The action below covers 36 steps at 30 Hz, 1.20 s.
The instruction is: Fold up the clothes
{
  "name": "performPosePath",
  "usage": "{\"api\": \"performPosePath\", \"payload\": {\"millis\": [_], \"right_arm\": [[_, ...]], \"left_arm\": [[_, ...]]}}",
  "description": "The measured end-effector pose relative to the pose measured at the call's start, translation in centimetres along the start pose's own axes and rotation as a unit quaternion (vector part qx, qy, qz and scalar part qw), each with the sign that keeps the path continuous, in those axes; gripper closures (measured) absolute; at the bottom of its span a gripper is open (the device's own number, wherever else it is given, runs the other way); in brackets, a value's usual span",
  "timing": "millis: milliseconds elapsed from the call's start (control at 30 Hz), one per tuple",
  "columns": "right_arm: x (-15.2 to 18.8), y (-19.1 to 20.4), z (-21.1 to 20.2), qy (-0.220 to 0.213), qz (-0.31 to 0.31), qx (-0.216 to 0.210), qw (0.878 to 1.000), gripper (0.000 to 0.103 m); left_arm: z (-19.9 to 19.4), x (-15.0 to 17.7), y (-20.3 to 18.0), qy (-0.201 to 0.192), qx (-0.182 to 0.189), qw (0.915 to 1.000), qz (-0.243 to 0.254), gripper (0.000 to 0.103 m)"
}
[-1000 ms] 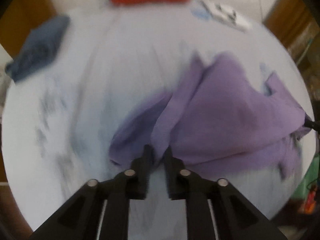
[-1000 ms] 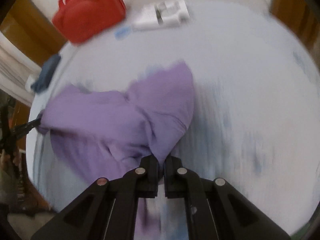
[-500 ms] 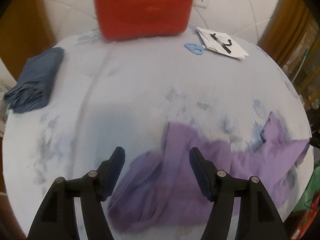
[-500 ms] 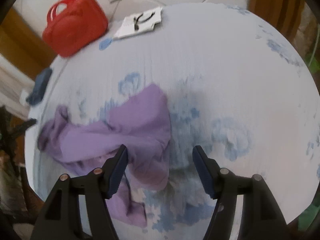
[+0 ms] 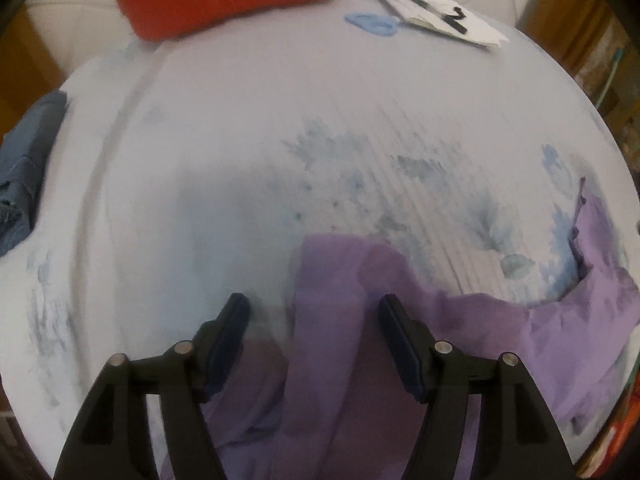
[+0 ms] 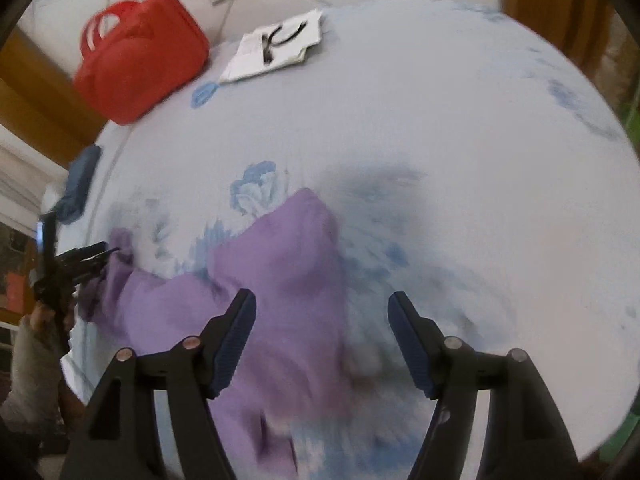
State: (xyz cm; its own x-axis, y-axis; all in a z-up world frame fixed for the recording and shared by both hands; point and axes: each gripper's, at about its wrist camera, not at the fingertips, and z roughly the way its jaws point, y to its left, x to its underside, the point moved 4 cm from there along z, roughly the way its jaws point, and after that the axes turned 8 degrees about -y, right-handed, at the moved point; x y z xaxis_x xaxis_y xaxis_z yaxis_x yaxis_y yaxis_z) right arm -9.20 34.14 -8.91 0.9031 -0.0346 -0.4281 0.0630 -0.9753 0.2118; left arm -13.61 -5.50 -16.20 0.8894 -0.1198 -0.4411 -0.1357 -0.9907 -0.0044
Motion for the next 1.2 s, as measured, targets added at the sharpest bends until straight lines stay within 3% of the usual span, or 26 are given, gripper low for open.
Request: {"api": "performPosePath", "payload": {"millis": [100,133,167,233,267,300,333,367,600,700,800,833,867,900,933,967,1033,1100,1133,1200], "right_arm": [[-0.7,1.3,3.6,0.013,-0.024,0.027,0.999,0.032],[-0.9,1.7,4.9,0.017,-0.033,0.036,0.999,0.028],[-1.1,2.2,6.1,0.021,-0.041,0.045,0.998,0.022],[-0.6,3.1,7.5,0.032,-0.065,0.055,0.996,0.022],[-0.3,3.5,7.8,0.031,-0.078,0.068,0.994,0.027],[-0.1,3.9,7.7,0.027,-0.095,0.082,0.992,0.046],[-0.2,4.0,7.5,0.024,-0.097,0.08,0.992,0.066],[-0.4,4.1,7.2,0.022,-0.096,0.076,0.992,0.1],[-6.0,3.2,2.8,-0.043,-0.093,0.052,0.993,0.1],[-10.3,3.1,1.3,-0.088,-0.109,0.065,0.988,0.1],[-12.5,3.1,2.1,-0.097,-0.102,0.068,0.988,0.1],[-13.2,3.2,2.4,-0.1,-0.1,0.069,0.988,0.1],[-13.9,3.2,2.7,-0.102,-0.097,0.07,0.988,0.1],[-14.6,3.2,3.0,-0.105,-0.095,0.071,0.987,0.1],[-15.3,3.2,3.2,-0.107,-0.092,0.072,0.987,0.099],[-16.0,3.2,3.5,-0.11,-0.09,0.073,0.987,0.094],[-17.3,3.2,4.1,-0.115,-0.085,0.075,0.987,0.082],[-18.7,3.3,4.7,-0.12,-0.08,0.077,0.987,0.041],[-19.4,3.3,5.0,-0.123,-0.077,0.077,0.986,0.033],[-19.3,3.0,5.1,-0.121,-0.068,0.072,0.988,0.03]], "left_arm": [[-0.1,-0.1,-0.8,-0.012,-0.001,0.9998,0.013,0.038],[-0.3,-0.1,-1.0,-0.015,0.002,0.9998,0.014,0.054],[-0.4,0.0,-1.2,-0.017,0.007,0.9997,0.014,0.076],[-0.8,0.1,-1.5,-0.013,0.01,0.9998,0.012,0.099],[-1.1,0.0,-1.3,-0.015,0.007,0.9998,0.008,0.099],[-1.8,-0.2,-0.9,-0.024,0.003,0.9997,0.0,0.099],[-2.4,-0.5,-0.5,-0.032,-0.002,0.9995,-0.008,0.099],[-3.1,-0.9,-0.1,-0.042,-0.005,0.999,-0.015,0.099],[-8.0,-6.9,4.9,-0.11,-0.027,0.9916,-0.062,0.099],[-7.2,-10.5,7.1,-0.125,-0.056,0.9875,-0.078,0.099],[-5.3,-13.9,9.2,-0.133,-0.078,0.9824,-0.105,0.098],[-4.3,-14.9,9.9,-0.127,-0.079,0.9819,-0.116,0.095],[-3.3,-15.9,10.5,-0.12,-0.079,0.9812,-0.128,0.079],[-2.5,-16.6,11.0,-0.112,-0.084,0.9808,-0.135,0.067],[-2.1,-16.9,11.3,-0.107,-0.091,0.9807,-0.136,0.048],[-2.0,-17.0,11.6,-0.107,-0.096,0.9807,-0.133,0.042],[-2.4,-16.1,11.8,-0.105,-0.097,0.9822,-0.122,0.04],[-3.2,-14.3,12.0,-0.091,-0.088,0.9855,-0.113,0.04],[-3.5,-13.1,12.2,-0.082,-0.085,0.9869,-0.11,0.04],[-4.3,-10.1,12.5,-0.066,-0.085,0.9885,-0.107,0.04]]}}
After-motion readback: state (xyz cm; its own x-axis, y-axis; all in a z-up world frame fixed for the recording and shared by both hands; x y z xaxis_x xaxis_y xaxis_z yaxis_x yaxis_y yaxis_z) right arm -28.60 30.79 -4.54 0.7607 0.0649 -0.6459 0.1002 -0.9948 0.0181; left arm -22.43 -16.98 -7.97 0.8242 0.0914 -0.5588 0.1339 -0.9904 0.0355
